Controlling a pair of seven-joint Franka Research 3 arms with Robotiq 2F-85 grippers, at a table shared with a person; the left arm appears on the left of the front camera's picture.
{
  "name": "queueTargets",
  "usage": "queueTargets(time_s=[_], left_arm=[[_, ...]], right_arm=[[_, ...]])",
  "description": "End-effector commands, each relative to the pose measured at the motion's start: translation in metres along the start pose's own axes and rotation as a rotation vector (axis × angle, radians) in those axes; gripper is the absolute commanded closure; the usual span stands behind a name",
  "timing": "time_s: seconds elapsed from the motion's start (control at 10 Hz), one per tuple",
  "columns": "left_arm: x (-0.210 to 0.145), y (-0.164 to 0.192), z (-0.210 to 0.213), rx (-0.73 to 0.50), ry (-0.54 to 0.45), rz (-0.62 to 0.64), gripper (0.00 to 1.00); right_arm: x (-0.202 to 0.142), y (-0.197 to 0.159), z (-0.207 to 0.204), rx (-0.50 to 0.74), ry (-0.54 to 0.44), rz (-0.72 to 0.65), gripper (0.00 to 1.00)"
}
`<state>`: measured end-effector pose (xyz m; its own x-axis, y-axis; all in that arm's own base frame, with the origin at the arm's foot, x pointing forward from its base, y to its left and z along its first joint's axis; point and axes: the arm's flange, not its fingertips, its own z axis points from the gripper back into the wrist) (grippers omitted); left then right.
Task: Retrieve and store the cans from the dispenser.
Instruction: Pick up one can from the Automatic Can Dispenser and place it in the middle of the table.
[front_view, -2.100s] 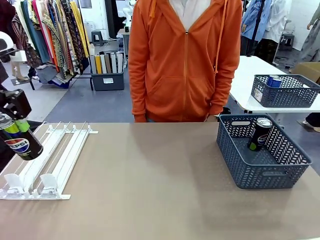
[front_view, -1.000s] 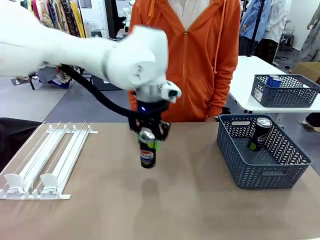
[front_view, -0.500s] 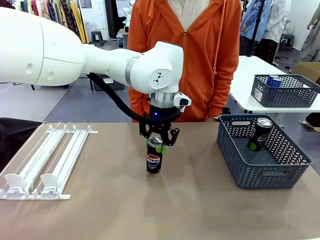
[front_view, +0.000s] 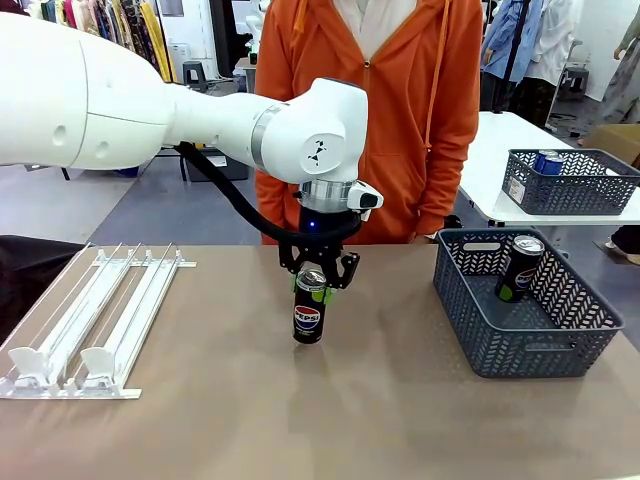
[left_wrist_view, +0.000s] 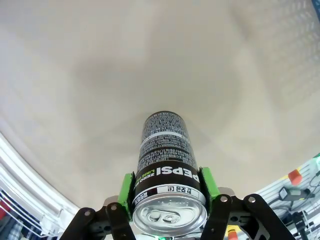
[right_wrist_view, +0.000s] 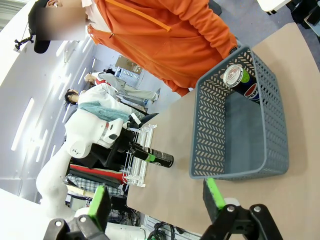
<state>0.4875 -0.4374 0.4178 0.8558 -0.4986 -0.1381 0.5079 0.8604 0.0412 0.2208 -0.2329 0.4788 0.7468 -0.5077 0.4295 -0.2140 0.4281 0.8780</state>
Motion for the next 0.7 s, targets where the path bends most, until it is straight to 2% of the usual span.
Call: queueTargets(time_s=[0.0, 0.6], left_arm=[[-0.003, 0.002, 0.004, -0.011, -0.014, -0.007, 0.00], [-0.012, 0.012, 0.016, -0.051, -0.053, 0.019, 0.00]], right_arm=[[0.003, 0.001, -0.002, 0.020, -0.019, 0.024, 0.00], [0.003, 0.001, -0.002, 0.020, -0.019, 0.024, 0.00]])
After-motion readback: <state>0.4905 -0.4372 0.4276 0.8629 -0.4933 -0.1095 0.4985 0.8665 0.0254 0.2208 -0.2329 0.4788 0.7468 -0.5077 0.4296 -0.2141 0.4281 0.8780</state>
